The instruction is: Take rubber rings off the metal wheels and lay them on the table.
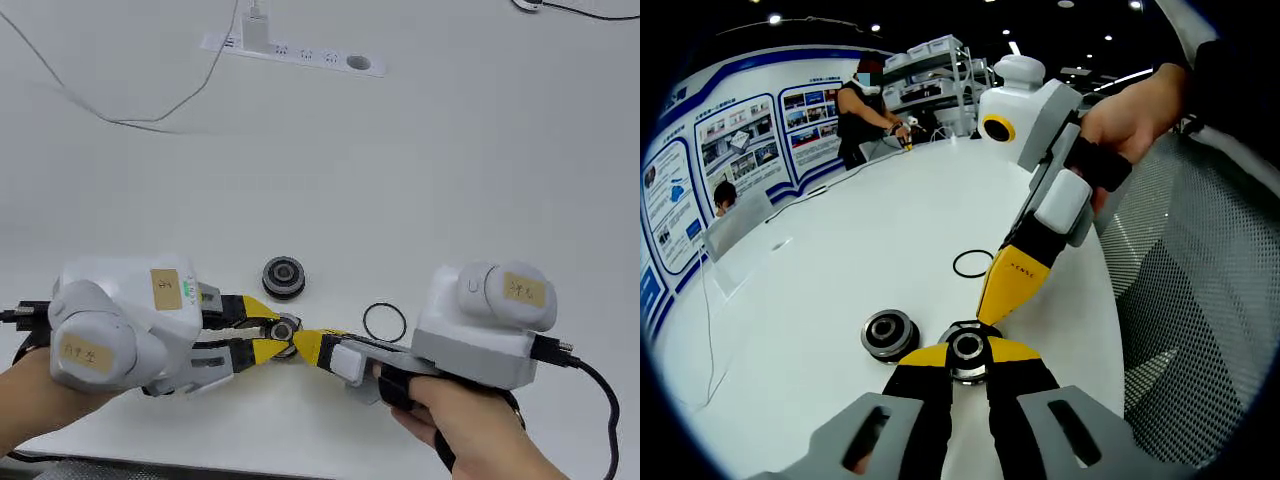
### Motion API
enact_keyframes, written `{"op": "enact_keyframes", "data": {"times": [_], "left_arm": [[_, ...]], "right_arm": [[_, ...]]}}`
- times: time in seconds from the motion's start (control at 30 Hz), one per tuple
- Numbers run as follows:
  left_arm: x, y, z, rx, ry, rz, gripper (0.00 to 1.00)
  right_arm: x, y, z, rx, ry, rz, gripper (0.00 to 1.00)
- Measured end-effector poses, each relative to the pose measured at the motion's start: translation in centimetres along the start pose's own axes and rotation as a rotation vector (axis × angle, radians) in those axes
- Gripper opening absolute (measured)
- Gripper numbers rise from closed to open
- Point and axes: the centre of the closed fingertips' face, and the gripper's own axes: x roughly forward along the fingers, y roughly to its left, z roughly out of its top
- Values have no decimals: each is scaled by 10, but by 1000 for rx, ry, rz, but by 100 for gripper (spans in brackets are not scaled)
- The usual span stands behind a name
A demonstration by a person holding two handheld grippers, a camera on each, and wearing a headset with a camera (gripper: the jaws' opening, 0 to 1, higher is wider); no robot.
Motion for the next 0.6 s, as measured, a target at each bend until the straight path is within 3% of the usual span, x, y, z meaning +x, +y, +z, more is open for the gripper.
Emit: {"op": "enact_keyframes", "data": {"times": [0.3,0.6], "left_arm": [[0,0,0,0,0,0,12],[0,0,0,1,-4,-4,12]], "right_arm": [[1,4,1,-81,0,1,0],[2,8,2,-103,-1,19,0]]}}
